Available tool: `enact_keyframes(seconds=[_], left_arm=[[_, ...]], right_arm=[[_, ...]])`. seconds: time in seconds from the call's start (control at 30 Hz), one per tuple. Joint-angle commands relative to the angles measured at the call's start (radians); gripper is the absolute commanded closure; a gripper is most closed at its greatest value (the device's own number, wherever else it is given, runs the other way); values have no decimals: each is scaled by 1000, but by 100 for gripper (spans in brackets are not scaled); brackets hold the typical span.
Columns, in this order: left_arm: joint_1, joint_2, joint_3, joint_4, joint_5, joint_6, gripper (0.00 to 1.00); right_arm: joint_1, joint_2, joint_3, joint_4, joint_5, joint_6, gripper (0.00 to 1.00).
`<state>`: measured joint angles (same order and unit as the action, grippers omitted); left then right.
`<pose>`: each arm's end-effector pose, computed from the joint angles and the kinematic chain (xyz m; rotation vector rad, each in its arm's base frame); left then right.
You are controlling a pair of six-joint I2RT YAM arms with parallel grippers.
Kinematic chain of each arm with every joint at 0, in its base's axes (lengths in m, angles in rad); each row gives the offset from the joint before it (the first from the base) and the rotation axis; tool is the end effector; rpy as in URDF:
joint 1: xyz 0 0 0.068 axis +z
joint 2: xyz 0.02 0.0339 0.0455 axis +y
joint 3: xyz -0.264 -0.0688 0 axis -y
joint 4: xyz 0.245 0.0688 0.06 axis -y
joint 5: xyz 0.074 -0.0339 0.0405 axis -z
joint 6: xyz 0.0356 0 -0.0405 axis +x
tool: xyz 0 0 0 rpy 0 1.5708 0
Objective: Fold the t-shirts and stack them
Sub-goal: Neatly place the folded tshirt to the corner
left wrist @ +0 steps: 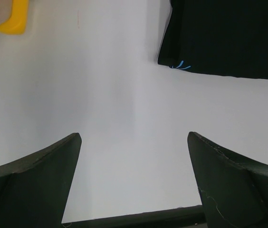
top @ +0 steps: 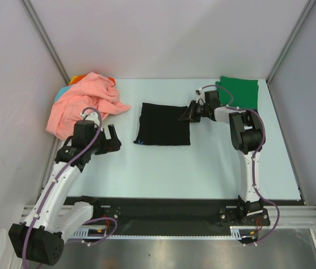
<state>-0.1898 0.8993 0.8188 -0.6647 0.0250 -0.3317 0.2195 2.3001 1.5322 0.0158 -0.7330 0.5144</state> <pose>0.1818 -0.0358 0.2860 -0.1527 2.3288 -0.2917 0.4703 0.1293 0.1147 -0.0420 2.3897 1.2117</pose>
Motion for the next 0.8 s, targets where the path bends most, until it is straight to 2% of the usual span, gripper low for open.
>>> enact_keyframes(seconds=[0.0, 0.27, 0.77], left_arm=[[-3, -13, -1, 27, -11, 10, 0], [-3, -19, -3, 31, -5, 11, 0], [-2, -13, -4, 30, -10, 10, 0]], right_arm=[[-15, -42, -14, -3, -25, -37, 100], [-75, -234, 65, -292, 256, -235, 100], [-193, -292, 377, -461, 521, -376, 100]])
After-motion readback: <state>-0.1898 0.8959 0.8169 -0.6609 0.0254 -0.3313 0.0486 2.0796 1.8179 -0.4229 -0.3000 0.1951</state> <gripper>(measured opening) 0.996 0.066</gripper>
